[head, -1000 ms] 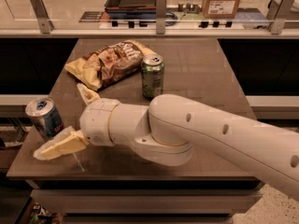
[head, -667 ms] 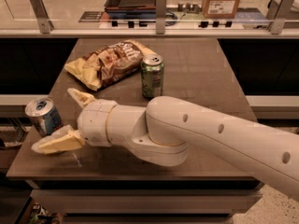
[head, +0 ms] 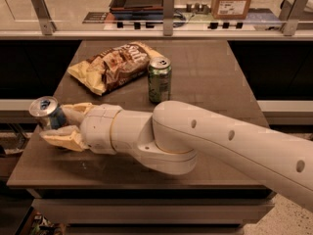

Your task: Knock redbull can over

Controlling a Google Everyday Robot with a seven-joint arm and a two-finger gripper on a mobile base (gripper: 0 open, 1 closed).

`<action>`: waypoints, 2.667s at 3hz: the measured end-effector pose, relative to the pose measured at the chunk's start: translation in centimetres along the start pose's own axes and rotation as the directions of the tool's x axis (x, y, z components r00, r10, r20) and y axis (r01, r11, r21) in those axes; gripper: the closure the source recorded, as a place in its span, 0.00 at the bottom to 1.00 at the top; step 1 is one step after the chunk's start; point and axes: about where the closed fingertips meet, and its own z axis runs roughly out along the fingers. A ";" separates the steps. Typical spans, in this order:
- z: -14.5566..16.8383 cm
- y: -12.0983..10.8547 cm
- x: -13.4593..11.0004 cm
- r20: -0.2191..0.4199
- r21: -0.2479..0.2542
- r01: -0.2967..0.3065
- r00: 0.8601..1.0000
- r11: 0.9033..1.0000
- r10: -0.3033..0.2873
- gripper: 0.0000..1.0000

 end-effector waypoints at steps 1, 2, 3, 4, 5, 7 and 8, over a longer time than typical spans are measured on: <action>0.1 0.1 -0.1 0.000 -0.002 0.003 1.000 1.000 -0.003 0.85; 0.2 0.3 -0.3 0.000 -0.005 0.006 1.000 1.000 -0.006 1.00; -0.7 -0.2 -0.7 -0.028 -0.003 0.018 0.999 1.000 -0.018 1.00; -2.0 -0.3 -2.4 -0.092 -0.037 0.073 0.993 0.997 -0.076 1.00; -3.3 -0.7 -3.8 -0.184 -0.069 0.145 0.970 0.987 -0.156 1.00; -6.9 -3.8 -3.7 -0.373 -0.051 0.184 0.908 0.982 -0.190 1.00; -7.5 -4.0 -3.3 -0.461 -0.045 0.191 0.867 0.981 -0.190 1.00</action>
Offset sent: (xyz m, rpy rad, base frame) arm -0.0010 0.0012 0.0008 -0.0009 -0.0021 0.0023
